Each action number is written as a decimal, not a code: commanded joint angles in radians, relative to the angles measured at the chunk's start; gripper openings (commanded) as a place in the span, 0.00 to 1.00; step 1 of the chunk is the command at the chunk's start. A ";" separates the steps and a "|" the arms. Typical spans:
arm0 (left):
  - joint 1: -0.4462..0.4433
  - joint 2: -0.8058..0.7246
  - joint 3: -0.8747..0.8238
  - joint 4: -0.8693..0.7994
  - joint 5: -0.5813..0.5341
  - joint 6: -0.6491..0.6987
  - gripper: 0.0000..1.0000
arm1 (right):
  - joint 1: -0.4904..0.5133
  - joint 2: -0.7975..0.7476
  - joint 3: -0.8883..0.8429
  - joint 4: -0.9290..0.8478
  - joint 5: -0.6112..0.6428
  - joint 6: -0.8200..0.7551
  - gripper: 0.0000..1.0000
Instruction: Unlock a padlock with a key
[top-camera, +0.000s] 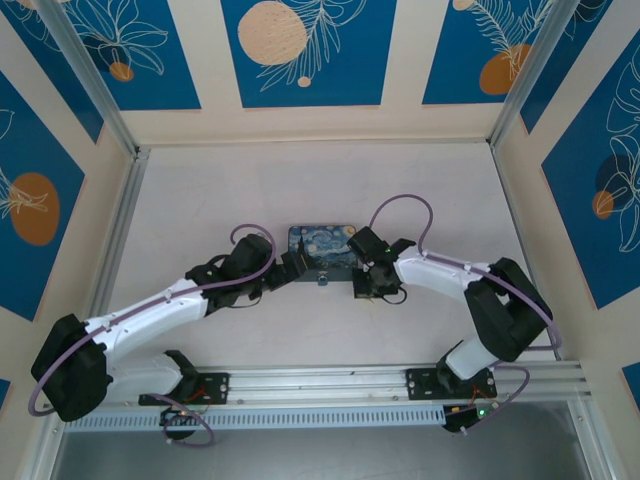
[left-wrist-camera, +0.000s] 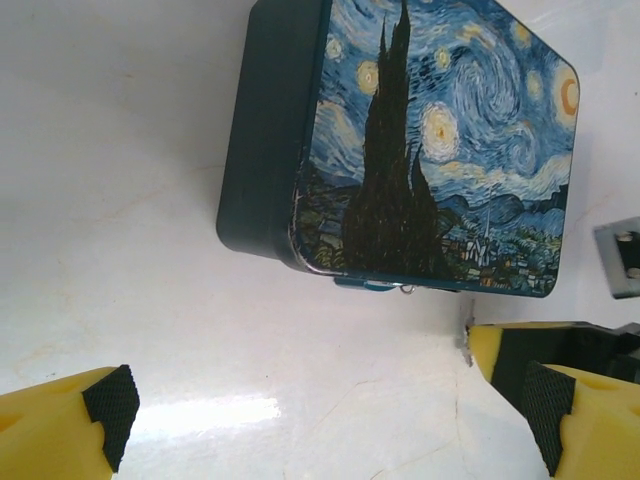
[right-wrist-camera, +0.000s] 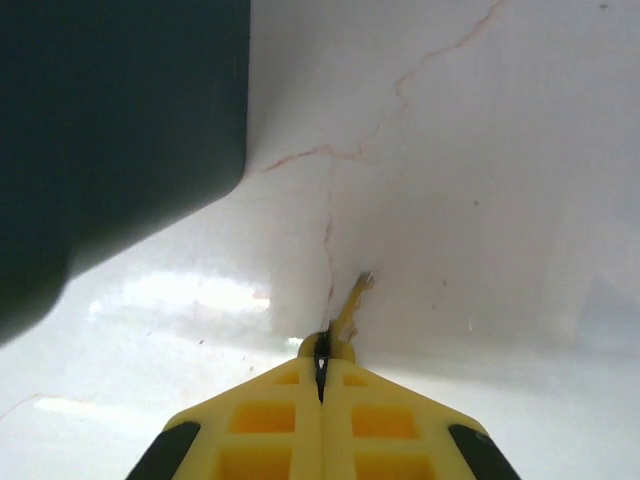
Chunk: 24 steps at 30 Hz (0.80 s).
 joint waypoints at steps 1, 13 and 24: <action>0.010 -0.008 0.037 -0.045 0.011 -0.009 1.00 | 0.006 -0.086 -0.021 -0.038 -0.027 0.046 0.00; 0.016 0.017 0.025 0.271 0.176 -0.141 1.00 | -0.039 -0.406 -0.032 0.120 -0.310 0.242 0.00; 0.019 0.169 -0.008 0.639 0.229 -0.433 0.85 | -0.078 -0.310 0.046 0.389 -0.228 0.731 0.00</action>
